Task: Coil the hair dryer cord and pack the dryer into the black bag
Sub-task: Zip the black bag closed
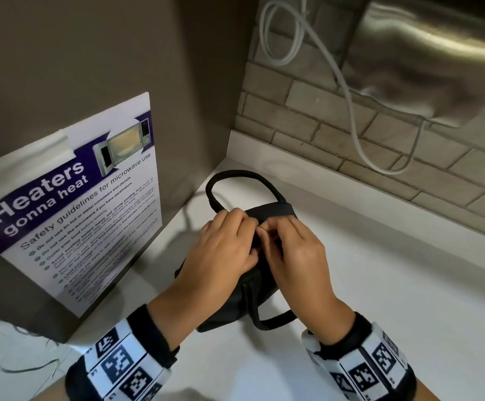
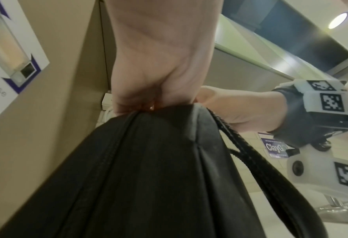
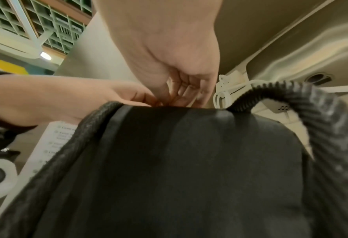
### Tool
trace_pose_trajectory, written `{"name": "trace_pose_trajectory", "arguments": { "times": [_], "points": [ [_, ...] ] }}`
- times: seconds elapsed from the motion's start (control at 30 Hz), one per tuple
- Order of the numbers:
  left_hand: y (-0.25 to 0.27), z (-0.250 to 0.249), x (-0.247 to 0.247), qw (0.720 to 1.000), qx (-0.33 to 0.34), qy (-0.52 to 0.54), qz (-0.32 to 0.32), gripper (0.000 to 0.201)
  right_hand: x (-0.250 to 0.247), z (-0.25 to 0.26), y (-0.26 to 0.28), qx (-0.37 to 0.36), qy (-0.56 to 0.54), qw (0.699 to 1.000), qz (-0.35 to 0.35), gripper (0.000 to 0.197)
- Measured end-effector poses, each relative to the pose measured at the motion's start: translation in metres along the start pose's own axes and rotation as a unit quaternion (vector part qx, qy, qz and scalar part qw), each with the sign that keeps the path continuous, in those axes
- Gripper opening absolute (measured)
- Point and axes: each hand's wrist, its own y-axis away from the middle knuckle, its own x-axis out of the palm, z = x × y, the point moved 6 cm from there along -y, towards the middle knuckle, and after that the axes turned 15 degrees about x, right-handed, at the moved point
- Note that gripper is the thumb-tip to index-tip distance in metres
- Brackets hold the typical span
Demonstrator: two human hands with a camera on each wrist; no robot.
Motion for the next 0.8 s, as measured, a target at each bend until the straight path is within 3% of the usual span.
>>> {"name": "trace_pose_trajectory", "arguments": {
  "times": [0.2, 0.33, 0.43, 0.53, 0.67, 0.8],
  "points": [
    [-0.005, 0.004, 0.005, 1.000, -0.019, -0.016, 0.014, 0.027, 0.001, 0.001, 0.005, 0.014, -0.024, 0.999, 0.024, 0.012],
    [-0.002, 0.008, 0.008, 1.000, -0.009, 0.012, -0.010, 0.024, 0.000, 0.003, 0.006, 0.003, 0.004, 0.998, 0.055, 0.002],
    [0.000, 0.010, 0.004, 0.999, -0.022, 0.004, -0.023, 0.013, -0.005, -0.008, -0.003, 0.074, -0.059, 0.991, 0.093, 0.008],
    [0.000, 0.008, 0.001, 0.999, -0.020, -0.010, -0.046, 0.024, -0.006, -0.022, -0.014, 0.165, -0.133, 0.971, 0.112, 0.009],
    [0.008, 0.013, -0.002, 0.997, -0.026, 0.006, -0.074, 0.025, -0.003, -0.051, -0.031, 0.244, -0.178, 0.948, 0.103, 0.009],
    [0.010, 0.011, -0.002, 0.996, -0.021, 0.010, -0.083, 0.024, 0.019, -0.105, -0.046, 0.348, -0.248, 0.898, 0.104, 0.003]
  ]
}}
